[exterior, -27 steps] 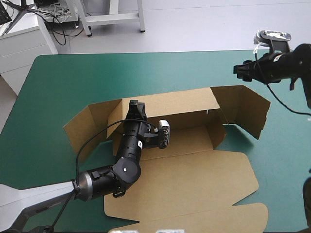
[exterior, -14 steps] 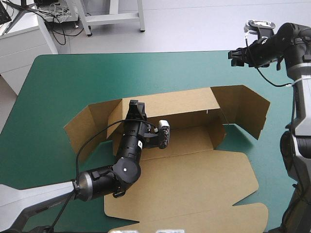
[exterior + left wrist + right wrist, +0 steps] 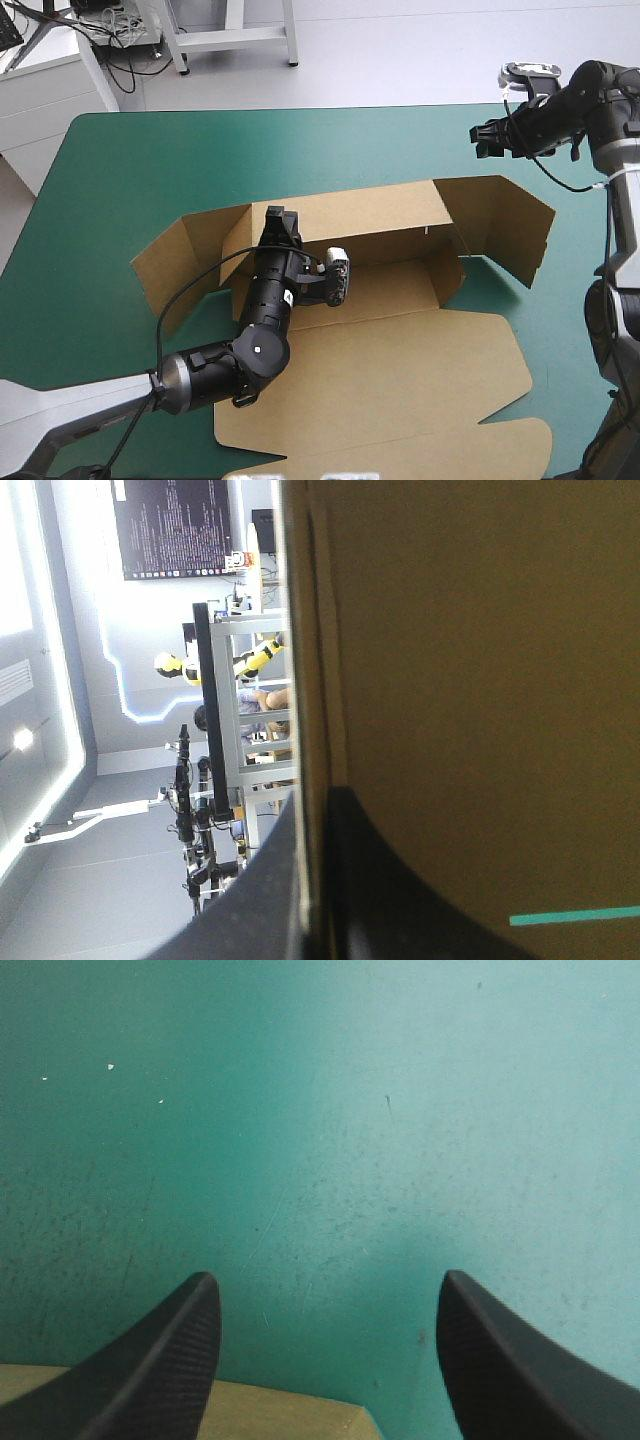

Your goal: Fold the box

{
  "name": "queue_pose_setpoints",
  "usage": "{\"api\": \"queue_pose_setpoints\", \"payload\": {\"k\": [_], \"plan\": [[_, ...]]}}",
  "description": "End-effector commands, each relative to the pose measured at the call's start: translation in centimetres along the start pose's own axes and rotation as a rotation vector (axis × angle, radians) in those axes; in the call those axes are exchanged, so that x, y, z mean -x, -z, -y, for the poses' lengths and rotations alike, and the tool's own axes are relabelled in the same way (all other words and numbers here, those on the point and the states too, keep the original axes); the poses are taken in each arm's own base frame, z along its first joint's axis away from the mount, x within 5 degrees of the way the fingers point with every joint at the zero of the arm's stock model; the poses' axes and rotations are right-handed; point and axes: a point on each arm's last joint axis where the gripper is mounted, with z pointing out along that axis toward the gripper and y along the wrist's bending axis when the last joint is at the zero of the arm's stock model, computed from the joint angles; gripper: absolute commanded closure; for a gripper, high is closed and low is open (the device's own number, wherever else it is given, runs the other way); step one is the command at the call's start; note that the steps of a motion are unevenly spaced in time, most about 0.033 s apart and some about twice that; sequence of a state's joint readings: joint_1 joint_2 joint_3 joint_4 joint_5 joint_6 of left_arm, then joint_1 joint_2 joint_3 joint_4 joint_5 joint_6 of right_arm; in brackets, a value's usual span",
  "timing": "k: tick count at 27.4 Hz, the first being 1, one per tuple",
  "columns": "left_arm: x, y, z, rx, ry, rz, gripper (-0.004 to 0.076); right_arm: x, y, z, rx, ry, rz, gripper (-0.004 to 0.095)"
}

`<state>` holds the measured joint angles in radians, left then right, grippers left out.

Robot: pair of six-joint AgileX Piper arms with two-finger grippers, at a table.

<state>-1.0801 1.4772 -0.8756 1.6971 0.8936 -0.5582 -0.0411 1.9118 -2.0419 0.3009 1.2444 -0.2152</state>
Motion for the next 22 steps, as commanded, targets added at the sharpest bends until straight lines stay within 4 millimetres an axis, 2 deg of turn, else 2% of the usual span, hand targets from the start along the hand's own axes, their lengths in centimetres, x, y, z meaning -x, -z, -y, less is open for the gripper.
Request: {"api": "queue_pose_setpoints", "payload": {"k": [1,5,11,16,19,22], "plan": [[0.0,0.7,-2.5,0.136,-0.015,0.009,0.0734,-0.3,4.2,-1.1,0.004,0.025,0.071,0.0327],[0.0,0.7,-2.5,0.136,-0.015,0.009,0.0734,-1.2,4.0,-1.2,0.004,0.019,0.039,0.0328],[0.0,0.7,-2.5,0.136,-0.015,0.009,0.0734,-2.2,2.5,-0.9,0.015,0.002,-0.021,0.0328],[0.0,0.7,-2.5,0.135,-0.015,0.011,0.0734,-3.1,2.7,-1.1,0.022,-0.002,-0.04,0.0328],[0.0,0.7,-2.5,0.135,-0.015,0.011,0.0734,-4.0,3.0,-1.2,0.019,0.002,-0.057,0.0329],[0.0,0.7,-2.5,0.135,-0.015,0.011,0.0734,-6.3,3.5,-1.6,0.026,0.019,-0.101,0.0328]]}}
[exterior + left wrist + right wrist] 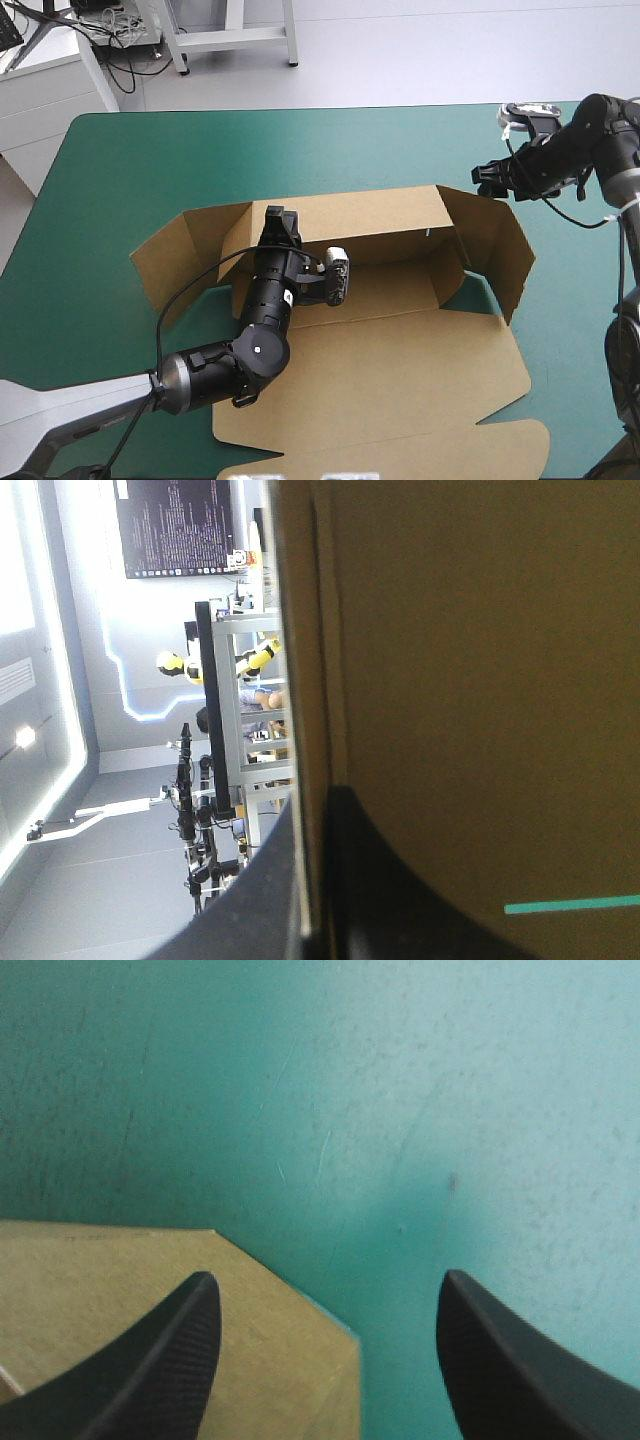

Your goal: Fold the box

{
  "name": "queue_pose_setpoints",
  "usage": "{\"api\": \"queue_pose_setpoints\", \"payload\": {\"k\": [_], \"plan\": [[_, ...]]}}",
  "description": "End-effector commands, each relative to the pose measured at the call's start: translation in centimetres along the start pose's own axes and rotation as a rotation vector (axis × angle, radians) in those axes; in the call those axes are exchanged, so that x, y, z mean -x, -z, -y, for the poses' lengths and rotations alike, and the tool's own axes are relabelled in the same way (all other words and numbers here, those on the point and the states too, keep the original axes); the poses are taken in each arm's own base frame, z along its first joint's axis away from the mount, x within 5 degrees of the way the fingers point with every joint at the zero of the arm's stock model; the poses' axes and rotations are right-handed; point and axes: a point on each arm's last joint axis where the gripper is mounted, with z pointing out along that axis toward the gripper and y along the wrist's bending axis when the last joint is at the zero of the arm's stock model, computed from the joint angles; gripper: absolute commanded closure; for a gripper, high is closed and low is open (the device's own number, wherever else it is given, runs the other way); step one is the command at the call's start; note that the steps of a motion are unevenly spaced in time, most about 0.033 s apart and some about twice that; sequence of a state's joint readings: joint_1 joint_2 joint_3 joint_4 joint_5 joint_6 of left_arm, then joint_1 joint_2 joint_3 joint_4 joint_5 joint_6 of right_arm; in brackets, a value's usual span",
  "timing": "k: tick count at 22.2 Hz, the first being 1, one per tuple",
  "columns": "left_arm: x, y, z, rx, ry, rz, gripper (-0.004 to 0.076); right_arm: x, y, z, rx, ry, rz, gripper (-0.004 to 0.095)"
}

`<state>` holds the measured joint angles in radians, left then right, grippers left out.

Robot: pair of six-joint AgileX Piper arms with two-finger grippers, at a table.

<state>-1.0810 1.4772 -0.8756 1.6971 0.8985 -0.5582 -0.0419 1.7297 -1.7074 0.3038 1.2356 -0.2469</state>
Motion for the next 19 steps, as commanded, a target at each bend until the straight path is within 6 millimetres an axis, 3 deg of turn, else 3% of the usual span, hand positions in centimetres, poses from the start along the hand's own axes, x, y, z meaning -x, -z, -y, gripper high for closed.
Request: {"api": "queue_pose_setpoints", "payload": {"k": [1,14,19], "plan": [[0.0,0.7,-2.5,0.132,-0.014,0.014,0.0734,-1.6,2.9,-1.0,0.006,0.036,0.031,0.0328],[-0.1,0.7,-2.5,0.14,-0.013,0.002,0.0734,-8.0,3.3,-2.5,0.034,0.113,0.125,0.033],[-0.1,0.7,-2.5,0.14,-0.013,0.002,0.0734,-9.3,2.7,-3.3,0.122,0.214,0.109,0.0331]]}}
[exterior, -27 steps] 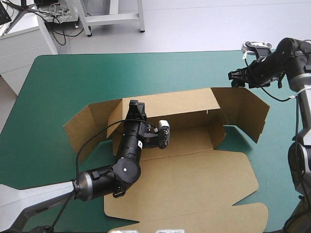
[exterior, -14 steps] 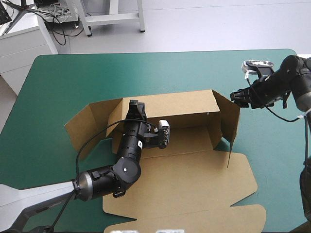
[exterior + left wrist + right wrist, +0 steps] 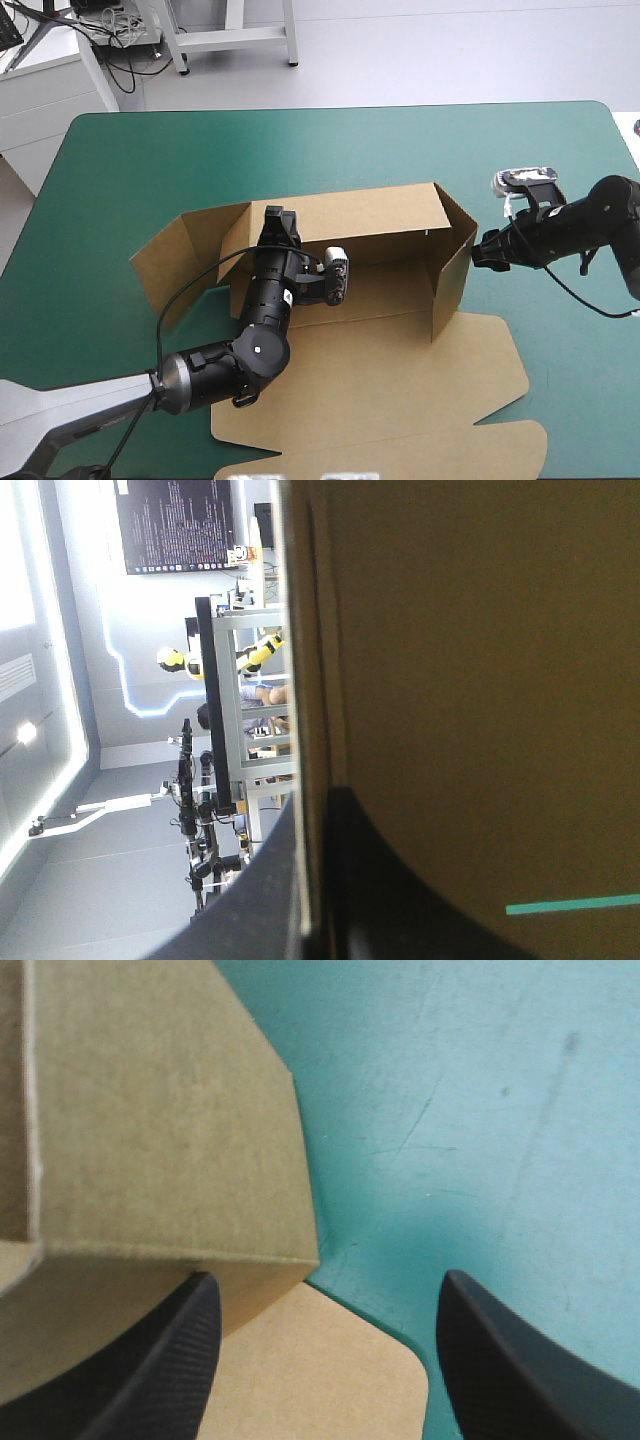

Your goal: Fold the box

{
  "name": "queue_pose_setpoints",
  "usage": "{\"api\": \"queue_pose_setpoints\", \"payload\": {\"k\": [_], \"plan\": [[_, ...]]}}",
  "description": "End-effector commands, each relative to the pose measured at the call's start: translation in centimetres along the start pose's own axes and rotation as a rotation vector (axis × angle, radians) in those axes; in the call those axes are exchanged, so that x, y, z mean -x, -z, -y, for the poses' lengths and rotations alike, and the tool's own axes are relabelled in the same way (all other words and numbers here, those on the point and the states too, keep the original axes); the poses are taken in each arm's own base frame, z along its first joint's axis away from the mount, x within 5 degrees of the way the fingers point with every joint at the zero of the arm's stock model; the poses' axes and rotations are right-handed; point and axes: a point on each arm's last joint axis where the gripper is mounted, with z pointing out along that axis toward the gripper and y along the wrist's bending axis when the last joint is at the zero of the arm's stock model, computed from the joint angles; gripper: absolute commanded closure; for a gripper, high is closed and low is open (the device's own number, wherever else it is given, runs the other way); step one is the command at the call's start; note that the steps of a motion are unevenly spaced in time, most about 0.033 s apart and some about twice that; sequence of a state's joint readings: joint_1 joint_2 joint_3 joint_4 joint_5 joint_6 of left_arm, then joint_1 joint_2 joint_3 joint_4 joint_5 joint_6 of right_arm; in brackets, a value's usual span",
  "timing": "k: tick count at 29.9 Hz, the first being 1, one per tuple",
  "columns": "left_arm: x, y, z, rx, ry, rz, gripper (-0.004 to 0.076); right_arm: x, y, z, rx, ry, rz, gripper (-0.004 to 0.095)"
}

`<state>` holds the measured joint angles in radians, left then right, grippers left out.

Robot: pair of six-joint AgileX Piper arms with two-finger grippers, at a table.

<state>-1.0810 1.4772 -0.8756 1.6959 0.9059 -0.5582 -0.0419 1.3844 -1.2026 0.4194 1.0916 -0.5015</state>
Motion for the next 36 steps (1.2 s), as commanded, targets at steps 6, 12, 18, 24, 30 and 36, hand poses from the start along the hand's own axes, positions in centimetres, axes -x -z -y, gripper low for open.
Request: {"api": "queue_pose_setpoints", "payload": {"k": [6,12,18,24,30,36], "plan": [[0.0,0.7,-2.5,0.137,-0.014,0.009,0.0734,0.2,1.3,-1.6,0.12,0.192,0.089,0.0331],[0.0,0.7,-2.5,0.137,-0.014,0.009,0.0734,0.9,0.5,-1.2,0.111,0.256,0.142,0.0331],[0.0,0.7,-2.5,0.137,-0.014,0.009,0.0734,1.4,-0.9,-1.2,0.198,0.241,0.145,0.0332],[0.0,0.7,-2.5,0.137,-0.023,0.008,0.0734,0.0,-1.9,-1.9,0.253,0.209,0.219,0.0332],[0.0,0.7,-2.5,0.137,-0.019,0.008,0.0734,-2.5,-3.6,-2.7,0.137,0.213,0.303,0.0332],[0.0,0.7,-2.5,0.137,-0.017,0.009,0.0734,-3.3,-4.6,-4.9,-0.005,0.217,0.446,0.0332]]}}
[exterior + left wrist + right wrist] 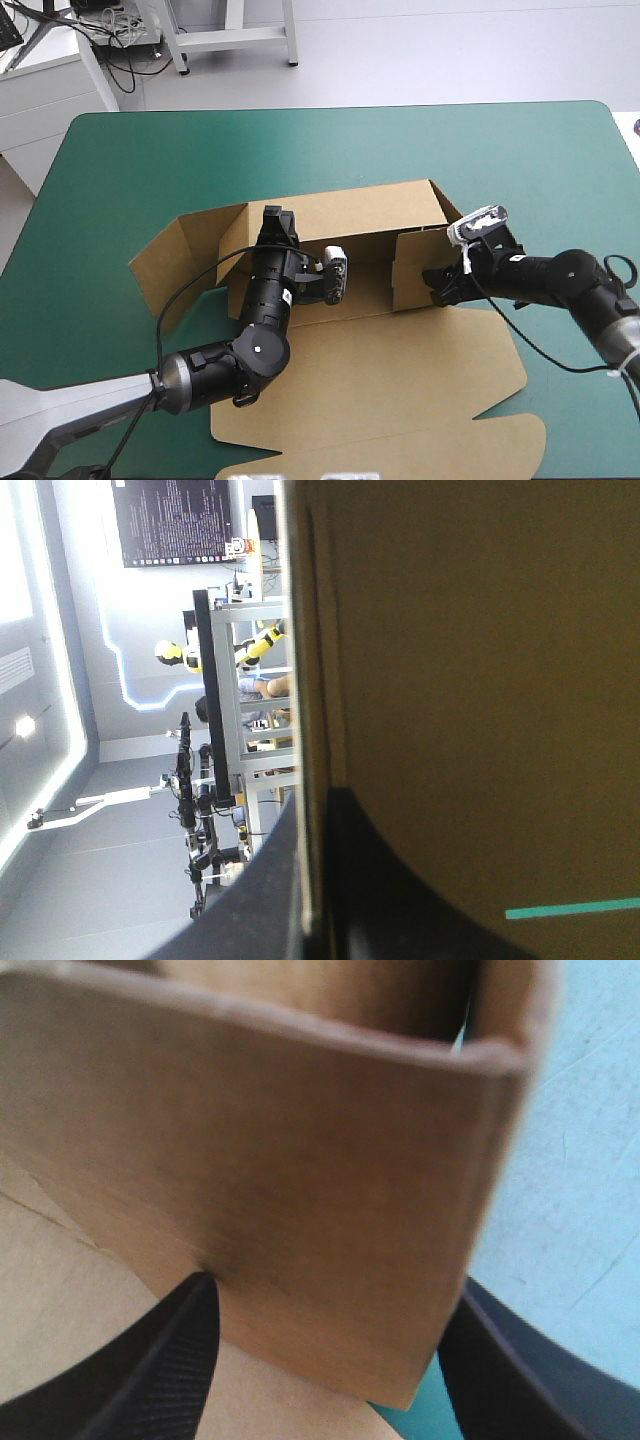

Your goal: Fold the box

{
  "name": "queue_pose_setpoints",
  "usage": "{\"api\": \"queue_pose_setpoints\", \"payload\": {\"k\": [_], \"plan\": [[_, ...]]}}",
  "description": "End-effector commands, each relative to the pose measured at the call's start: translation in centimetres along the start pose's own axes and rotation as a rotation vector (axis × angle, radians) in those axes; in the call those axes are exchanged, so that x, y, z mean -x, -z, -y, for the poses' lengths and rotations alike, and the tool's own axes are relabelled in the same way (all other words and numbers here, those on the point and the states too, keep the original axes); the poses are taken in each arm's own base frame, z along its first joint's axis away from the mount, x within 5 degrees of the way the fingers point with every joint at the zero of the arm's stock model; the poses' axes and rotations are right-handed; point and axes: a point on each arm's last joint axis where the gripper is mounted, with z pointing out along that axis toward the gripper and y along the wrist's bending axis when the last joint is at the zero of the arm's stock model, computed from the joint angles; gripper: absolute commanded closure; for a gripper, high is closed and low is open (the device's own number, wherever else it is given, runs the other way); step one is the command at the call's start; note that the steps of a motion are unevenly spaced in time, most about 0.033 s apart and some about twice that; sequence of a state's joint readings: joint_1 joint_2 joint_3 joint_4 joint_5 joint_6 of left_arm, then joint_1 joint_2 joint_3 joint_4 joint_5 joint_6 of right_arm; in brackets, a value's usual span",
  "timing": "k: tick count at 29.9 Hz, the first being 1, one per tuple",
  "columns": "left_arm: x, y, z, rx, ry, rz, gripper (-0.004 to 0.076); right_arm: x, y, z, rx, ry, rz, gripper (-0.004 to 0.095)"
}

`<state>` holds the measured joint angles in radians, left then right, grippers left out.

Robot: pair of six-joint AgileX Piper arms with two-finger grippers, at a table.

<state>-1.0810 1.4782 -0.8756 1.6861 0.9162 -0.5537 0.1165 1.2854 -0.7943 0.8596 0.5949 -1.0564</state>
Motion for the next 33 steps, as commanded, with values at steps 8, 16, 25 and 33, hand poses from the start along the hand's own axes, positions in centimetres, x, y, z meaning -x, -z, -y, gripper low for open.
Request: {"api": "queue_pose_setpoints", "payload": {"k": [8,16,25,33], "plan": [[0.1,0.7,-2.5,0.139,-0.017,0.022,0.0734,1.8,1.0,-2.2,-0.201,-0.01,0.276,0.0332],[0.1,0.7,-2.5,0.139,-0.016,0.022,0.0734,1.8,-0.3,-2.8,-0.214,0.032,0.266,0.0333],[0.1,0.7,-2.5,0.134,-0.013,0.03,0.0734,1.8,-1.2,-1.9,-0.292,0.063,0.26,0.0466],[0.2,0.7,-2.5,0.132,-0.014,0.035,0.0734,3.5,-1.2,-1.6,-0.308,0.122,0.289,0.0926]]}}
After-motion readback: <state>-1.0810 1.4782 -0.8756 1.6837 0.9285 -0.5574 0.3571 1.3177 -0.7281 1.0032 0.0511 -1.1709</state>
